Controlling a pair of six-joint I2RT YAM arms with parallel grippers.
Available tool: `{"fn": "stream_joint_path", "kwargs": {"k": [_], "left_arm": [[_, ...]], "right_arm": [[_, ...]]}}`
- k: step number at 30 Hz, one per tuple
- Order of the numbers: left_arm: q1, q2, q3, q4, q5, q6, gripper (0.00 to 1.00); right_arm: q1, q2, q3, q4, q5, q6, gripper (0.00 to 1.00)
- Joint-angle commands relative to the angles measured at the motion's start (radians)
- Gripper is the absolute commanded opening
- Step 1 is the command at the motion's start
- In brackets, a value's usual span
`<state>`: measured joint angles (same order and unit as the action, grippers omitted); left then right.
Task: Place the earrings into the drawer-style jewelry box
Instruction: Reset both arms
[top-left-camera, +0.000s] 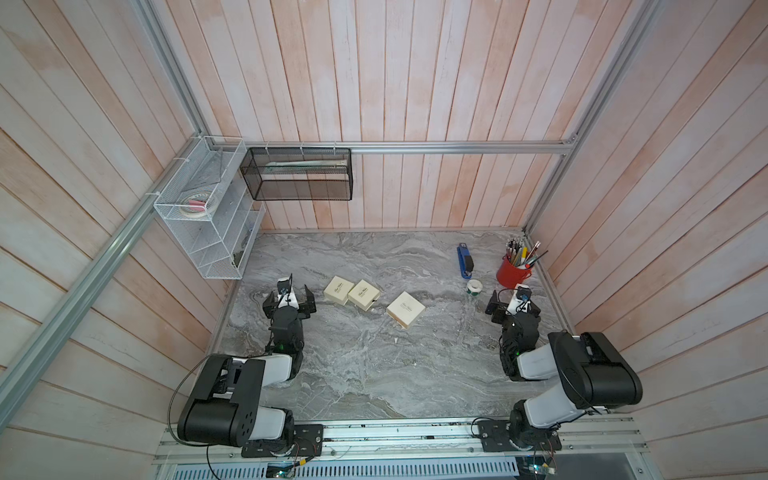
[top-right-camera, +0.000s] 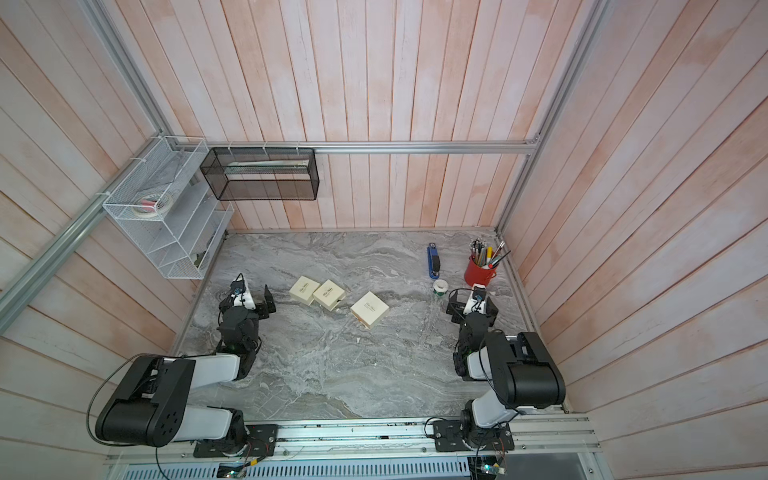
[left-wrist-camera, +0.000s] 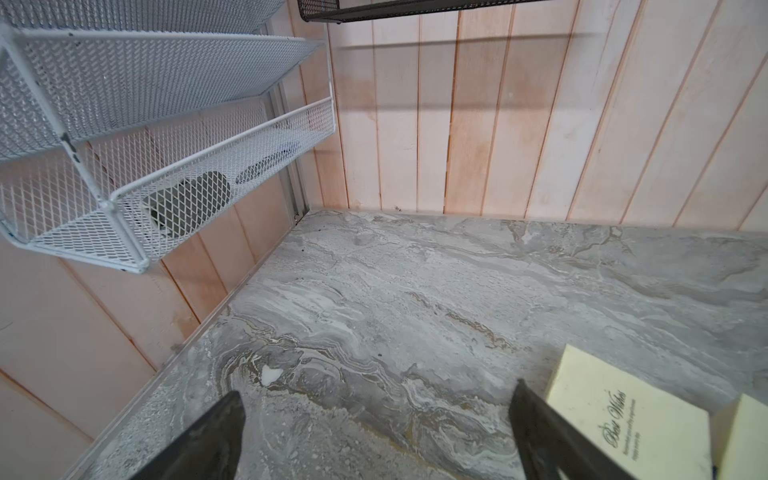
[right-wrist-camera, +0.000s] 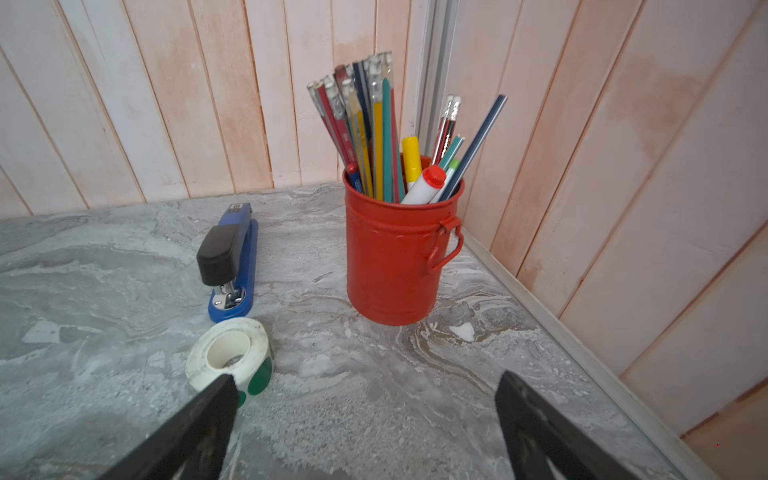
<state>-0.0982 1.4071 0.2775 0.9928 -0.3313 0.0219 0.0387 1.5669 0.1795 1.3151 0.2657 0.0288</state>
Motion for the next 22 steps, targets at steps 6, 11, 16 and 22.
{"fn": "stream_joint_path", "kwargs": {"k": [6,11,16,22], "left_arm": [[0.083,0.135,-0.026,0.182,0.176,-0.054,1.00],[0.095,0.162,-0.015,0.208,0.185,-0.057,1.00],[0.093,0.157,-0.019,0.210,0.182,-0.054,1.00],[0.094,0.159,-0.020,0.214,0.183,-0.054,1.00]], "right_arm": [[-0.037,-0.013,0.035,0.005,-0.086,0.008,0.98],[-0.036,-0.013,0.032,0.010,-0.085,0.007,0.98],[-0.037,-0.012,0.031,0.013,-0.084,0.007,0.98],[-0.039,-0.012,0.029,0.018,-0.093,0.006,0.98]]}}
